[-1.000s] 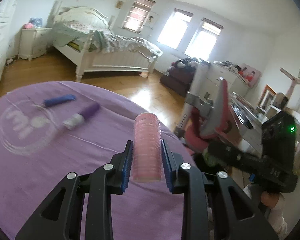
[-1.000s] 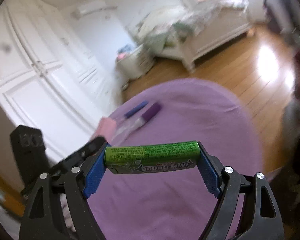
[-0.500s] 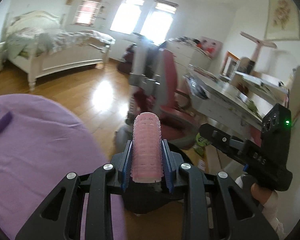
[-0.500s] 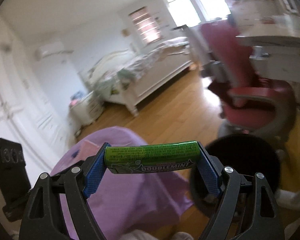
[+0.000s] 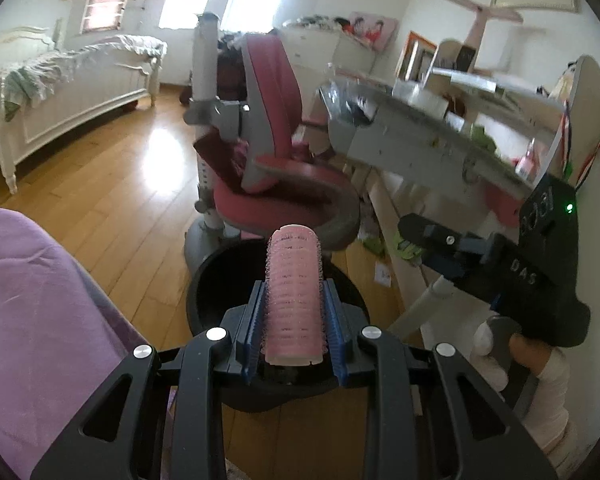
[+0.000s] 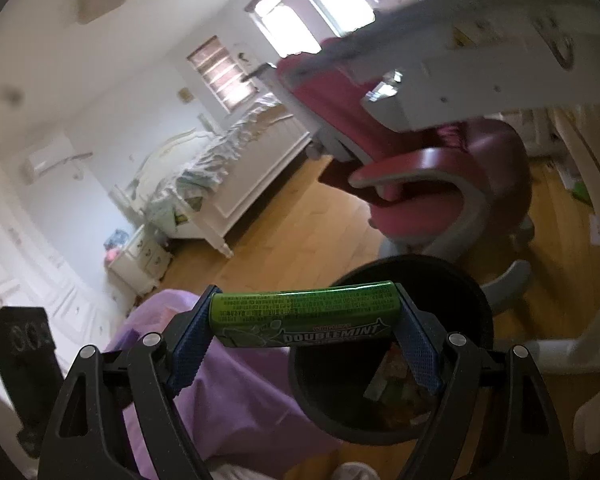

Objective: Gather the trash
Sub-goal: 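Carry the pink roller and green gum pack to the bin and release both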

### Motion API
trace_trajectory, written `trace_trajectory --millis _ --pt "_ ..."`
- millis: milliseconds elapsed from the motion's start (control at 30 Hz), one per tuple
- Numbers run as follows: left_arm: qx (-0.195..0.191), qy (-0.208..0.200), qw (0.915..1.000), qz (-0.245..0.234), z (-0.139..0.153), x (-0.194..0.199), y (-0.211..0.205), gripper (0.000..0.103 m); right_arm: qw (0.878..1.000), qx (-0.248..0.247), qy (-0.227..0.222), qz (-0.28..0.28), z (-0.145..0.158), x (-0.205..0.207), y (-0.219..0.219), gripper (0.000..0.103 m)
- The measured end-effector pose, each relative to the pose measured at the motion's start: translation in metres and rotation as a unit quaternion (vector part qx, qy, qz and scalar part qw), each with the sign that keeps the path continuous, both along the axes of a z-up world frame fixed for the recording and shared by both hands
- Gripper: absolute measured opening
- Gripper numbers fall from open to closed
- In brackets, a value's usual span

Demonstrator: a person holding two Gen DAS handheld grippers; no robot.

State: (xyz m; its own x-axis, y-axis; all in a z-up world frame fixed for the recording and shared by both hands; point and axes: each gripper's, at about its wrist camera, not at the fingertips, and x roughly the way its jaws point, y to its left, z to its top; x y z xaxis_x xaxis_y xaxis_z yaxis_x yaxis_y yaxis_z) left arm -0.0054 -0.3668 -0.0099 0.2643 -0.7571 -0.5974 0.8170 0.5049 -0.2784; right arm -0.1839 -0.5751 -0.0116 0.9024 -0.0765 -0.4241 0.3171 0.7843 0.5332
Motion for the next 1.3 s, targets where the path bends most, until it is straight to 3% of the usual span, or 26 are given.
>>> trace_trajectory --millis 467,867,933,1000,1067,1233,1300 --pt "0.046 0.017 0.9983 -0.033 -0.039 0.016 -0.049 0.028 0.999 0.037 0.025 -0.01 -0.039 0.013 -0.019 0.082" --pt "0.071 0.021 0.9967 -0.034 -0.048 0.025 -0.076 0.031 0.997 0.073 0.033 -0.017 -0.053 0.031 -0.034 0.082" --pt "0.076 0.019 0.9964 -0.032 -0.046 0.026 -0.077 0.038 0.995 0.084 0.043 -0.022 -0.054 0.035 -0.038 0.083" --pt "0.07 0.011 0.9972 -0.026 -0.041 0.024 -0.072 0.058 0.995 0.084 0.033 -0.034 -0.05 0.032 -0.038 0.089" --pt "0.063 0.0 0.9977 -0.023 -0.035 0.021 -0.066 0.066 0.996 0.074 0.023 -0.039 -0.046 0.029 -0.035 0.093" --pt "0.056 -0.019 0.9982 -0.014 -0.019 0.017 -0.046 0.068 0.997 0.069 0.023 -0.023 -0.04 0.031 -0.021 0.093" --pt "0.054 -0.03 0.9981 0.0 -0.011 0.016 -0.034 0.081 0.997 0.065 0.027 -0.007 -0.038 0.036 -0.009 0.093"
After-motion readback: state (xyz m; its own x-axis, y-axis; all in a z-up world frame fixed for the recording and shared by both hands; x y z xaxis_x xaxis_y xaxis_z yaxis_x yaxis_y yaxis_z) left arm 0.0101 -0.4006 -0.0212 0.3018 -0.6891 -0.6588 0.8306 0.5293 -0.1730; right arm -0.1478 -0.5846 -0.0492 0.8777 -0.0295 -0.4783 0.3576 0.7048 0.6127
